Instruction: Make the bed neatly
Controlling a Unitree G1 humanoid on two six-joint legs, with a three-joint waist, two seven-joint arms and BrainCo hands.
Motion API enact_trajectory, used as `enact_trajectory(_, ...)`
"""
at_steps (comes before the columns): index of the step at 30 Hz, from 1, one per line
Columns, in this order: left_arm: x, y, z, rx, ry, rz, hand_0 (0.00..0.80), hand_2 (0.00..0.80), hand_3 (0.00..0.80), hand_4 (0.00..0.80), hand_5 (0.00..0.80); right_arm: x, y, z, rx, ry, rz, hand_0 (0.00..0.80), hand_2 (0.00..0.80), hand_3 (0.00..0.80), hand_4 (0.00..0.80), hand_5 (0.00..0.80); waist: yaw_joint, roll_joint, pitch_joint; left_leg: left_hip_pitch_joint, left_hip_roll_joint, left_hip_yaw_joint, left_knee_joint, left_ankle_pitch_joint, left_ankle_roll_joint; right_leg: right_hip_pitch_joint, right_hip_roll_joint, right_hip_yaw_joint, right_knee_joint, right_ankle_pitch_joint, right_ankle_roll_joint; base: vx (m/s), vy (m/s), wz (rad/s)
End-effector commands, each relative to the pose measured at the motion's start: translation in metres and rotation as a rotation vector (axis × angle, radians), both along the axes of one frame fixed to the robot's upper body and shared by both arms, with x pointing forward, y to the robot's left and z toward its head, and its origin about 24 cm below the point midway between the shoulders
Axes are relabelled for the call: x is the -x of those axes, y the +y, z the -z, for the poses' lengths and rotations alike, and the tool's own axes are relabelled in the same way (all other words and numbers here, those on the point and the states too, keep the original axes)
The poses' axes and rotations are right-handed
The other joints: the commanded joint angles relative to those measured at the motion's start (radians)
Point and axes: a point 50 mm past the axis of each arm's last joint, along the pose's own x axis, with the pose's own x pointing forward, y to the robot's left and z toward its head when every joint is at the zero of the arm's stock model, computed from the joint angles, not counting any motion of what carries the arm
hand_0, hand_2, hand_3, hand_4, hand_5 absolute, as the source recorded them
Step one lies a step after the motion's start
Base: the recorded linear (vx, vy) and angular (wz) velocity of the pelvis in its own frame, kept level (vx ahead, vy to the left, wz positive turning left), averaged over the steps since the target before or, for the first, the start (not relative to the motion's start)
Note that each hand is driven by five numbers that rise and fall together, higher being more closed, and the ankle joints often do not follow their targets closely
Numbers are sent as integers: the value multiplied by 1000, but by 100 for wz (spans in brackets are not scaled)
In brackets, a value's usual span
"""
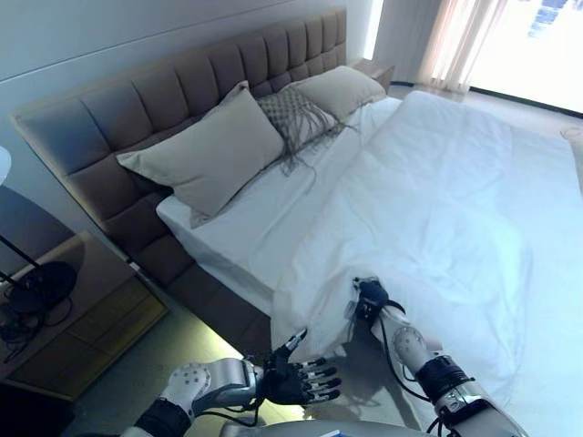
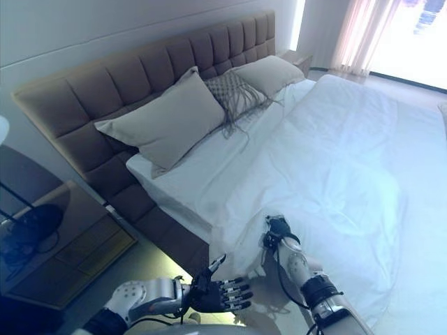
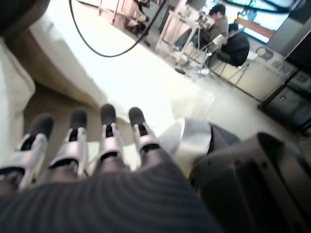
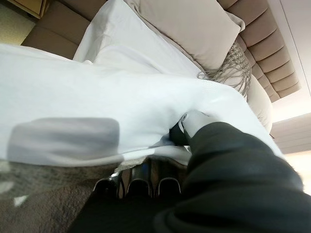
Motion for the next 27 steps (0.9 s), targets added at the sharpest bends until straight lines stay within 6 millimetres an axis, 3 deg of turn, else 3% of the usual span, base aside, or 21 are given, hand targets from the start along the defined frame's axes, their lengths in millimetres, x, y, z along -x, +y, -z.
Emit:
enact_trajectory(1,3,-27,-1,156,54,1,0,0,0,0,0,-46,25,-62,-67,-286,-52,800,800,800,800,800,-10,-10,-29,-14,92,83,147,-48,29,-112,-58,31,71,114,-32,24,-45,-2)
enact_trajectory(12,20,-45,24,97,197,-23,0,0,0,0,0,-44,42,-62,-98,-276,-83,800,800,800,800,800,-54,-28,-37,28,103,132,102,-49,38,-111,-68,53,58,126,-14,24,-11,-5)
enact_trajectory(27,-20,-63,25,49,163,-238,0,0,0,0,0,-26,56,-59,-140,-280,-106,800,800,800,800,800,-91,-40,-54,55,111,156,46,-19,34,-108,-69,59,47,139,3,18,6,-5)
